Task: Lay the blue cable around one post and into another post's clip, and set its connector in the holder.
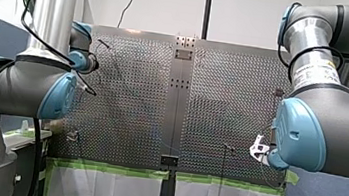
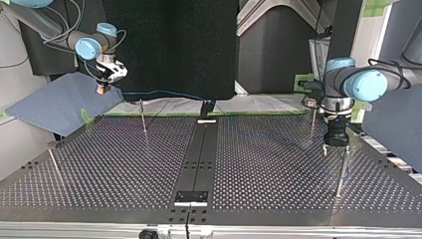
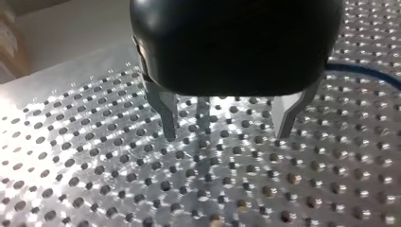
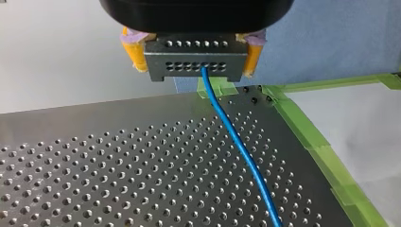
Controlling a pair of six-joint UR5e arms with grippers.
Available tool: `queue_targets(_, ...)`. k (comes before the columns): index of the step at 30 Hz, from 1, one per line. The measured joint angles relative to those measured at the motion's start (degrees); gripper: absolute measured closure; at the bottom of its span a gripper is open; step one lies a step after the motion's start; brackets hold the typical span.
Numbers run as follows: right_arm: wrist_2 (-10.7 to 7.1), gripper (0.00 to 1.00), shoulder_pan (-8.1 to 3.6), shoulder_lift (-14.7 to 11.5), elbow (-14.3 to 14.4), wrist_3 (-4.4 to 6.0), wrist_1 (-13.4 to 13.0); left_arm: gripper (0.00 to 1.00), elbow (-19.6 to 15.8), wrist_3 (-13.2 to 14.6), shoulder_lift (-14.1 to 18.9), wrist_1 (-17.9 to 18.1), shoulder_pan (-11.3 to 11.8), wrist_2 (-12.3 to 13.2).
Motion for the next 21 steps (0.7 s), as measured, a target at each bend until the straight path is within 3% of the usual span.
queue_targets(13,0.00,1.00,0.00,0.00,0.00,0.87,-0.28,0.00,-4.46,-6.11,0.03,5.11,-2.54,0.81)
queue_targets(21,-0.21,1.00,-0.14,-0.01,0.01,1.49,-0.29,0.00,-4.54,-3.52,0.02,2.48,-3.45,-0.11)
